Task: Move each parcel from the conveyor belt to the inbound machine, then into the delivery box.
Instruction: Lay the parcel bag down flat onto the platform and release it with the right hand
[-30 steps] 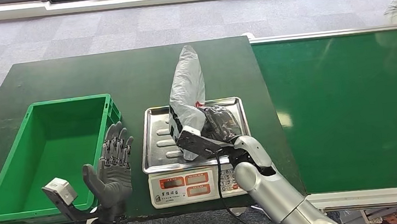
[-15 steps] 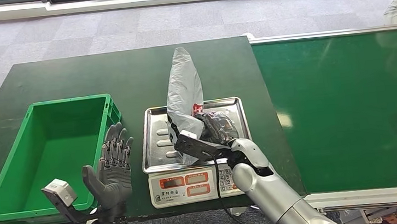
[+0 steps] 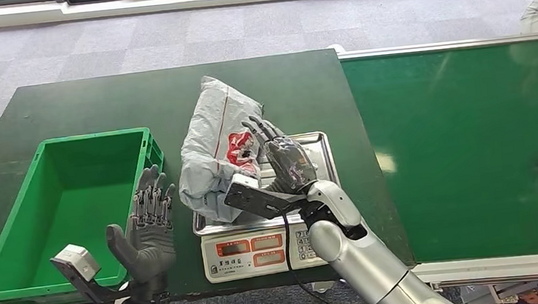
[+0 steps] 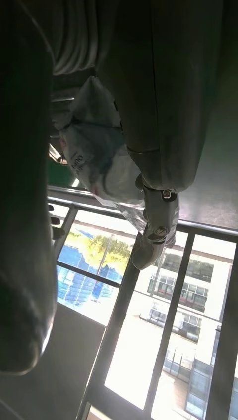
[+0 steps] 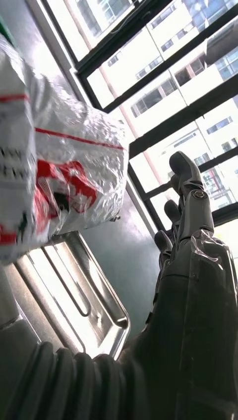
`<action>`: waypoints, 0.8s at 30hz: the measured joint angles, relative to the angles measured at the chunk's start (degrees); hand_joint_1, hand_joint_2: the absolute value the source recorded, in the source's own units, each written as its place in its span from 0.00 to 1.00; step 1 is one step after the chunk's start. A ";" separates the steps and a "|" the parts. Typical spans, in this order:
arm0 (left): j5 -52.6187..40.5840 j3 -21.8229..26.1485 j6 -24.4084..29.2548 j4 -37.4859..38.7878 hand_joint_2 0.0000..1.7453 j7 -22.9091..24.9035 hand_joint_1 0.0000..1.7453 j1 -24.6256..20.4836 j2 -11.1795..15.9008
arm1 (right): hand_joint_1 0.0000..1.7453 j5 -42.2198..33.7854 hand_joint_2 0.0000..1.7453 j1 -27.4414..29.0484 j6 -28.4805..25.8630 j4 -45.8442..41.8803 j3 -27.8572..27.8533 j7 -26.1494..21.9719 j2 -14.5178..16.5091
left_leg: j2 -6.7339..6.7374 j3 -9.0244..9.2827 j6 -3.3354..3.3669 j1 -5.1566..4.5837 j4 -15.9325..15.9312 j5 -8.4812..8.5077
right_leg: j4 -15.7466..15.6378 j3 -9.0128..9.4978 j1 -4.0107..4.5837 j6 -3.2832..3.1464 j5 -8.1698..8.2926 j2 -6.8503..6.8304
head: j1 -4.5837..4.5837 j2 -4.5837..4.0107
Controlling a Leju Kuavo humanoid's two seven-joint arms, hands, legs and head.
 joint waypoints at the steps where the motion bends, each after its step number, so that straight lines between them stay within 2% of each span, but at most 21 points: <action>1: 0.04 0.02 0.32 -0.02 0.00 -0.14 0.00 0.00 -0.02 | 0.00 -0.74 0.00 0.26 -0.11 -0.68 0.00 -0.61 -0.04 | 0.00 0.00 0.00 0.00 0.00 0.00 | 0.00 0.00 0.00 0.00 0.00 0.00 | 0.00 0.00; 5: 0.19 0.40 3.07 -0.09 0.00 -0.65 0.00 0.00 -0.22 | 0.00 -3.97 0.00 2.10 -1.05 -5.56 -0.01 -3.06 -0.62 | 0.00 0.00 0.00 0.00 0.00 0.00 | 0.00 -0.01 0.00 0.00 0.00 -0.01 | -0.01 0.00; 17: -0.60 1.02 9.13 -0.58 0.00 -1.65 0.00 -0.05 -0.87 | 0.00 -10.90 0.00 6.14 -2.29 -18.92 -0.23 -4.75 -3.28 | 0.00 0.00 0.00 0.00 0.00 -0.01 | 0.00 -0.03 0.00 0.00 0.00 0.03 | 0.00 -0.01; 21: -7.47 1.04 14.40 -1.15 0.00 -4.11 0.00 -0.41 -0.88 | 0.00 -12.00 0.00 8.40 -3.92 -22.91 -0.36 -5.97 -4.05 | 0.00 0.00 0.00 0.00 0.00 -0.01 | -0.01 -0.03 0.00 0.00 0.00 0.01 | 0.00 0.00; 24: -15.49 1.04 16.18 -1.52 0.00 -4.81 0.00 -1.84 -0.30 | 0.00 -12.71 0.00 10.57 -5.13 -26.09 -0.69 -7.10 -4.71 | 0.00 -0.01 0.00 0.00 0.00 -0.01 | -0.01 -0.03 0.00 0.00 0.00 0.00 | 0.00 0.00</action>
